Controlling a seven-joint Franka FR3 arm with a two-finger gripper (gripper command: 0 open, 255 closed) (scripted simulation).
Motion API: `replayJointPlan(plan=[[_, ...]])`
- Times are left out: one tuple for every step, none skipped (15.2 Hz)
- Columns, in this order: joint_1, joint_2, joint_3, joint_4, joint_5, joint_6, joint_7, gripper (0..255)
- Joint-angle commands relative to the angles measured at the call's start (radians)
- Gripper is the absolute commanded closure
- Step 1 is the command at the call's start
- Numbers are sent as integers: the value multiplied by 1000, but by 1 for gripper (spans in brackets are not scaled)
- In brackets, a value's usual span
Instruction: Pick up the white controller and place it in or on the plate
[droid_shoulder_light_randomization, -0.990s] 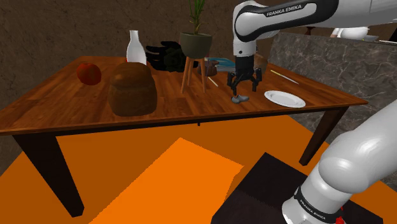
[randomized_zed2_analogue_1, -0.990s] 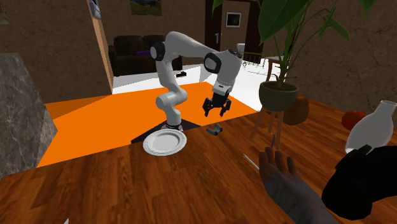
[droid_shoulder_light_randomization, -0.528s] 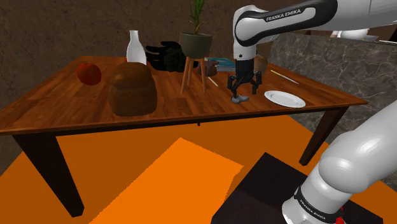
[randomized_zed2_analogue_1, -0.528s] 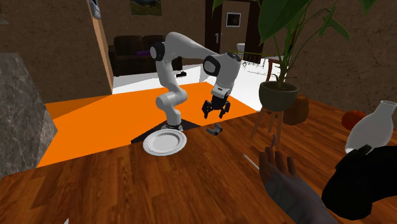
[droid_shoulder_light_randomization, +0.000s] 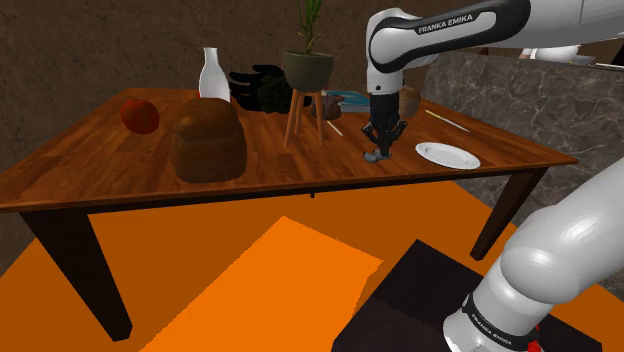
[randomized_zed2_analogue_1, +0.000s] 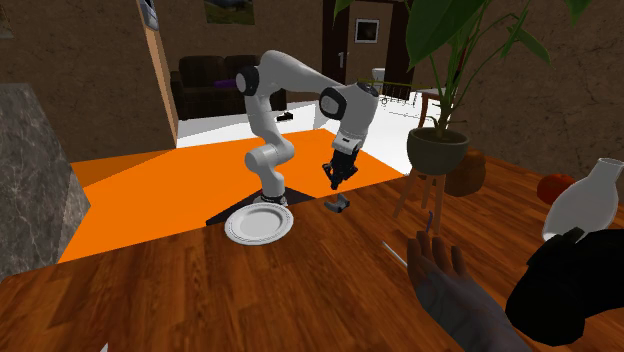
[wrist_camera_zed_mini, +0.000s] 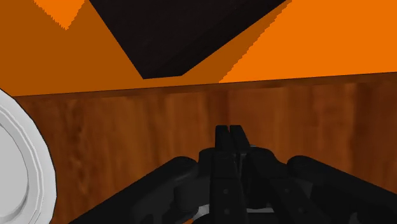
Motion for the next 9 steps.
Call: replayJointPlan(plan=[[0,0,0,0,0,0,0,255],[0,0,0,0,0,0,0,255],[0,0,0,0,0,0,0,255],[0,0,0,0,0,0,0,255],[0,0,0,0,0,0,0,0],[-9,16,-4,8,28,38,57,0],[-18,31,-7,15,56,77,113,0],[-23,40,-10,20,73,102,147,0],[-23,40,-10,6,72,116,147,0]])
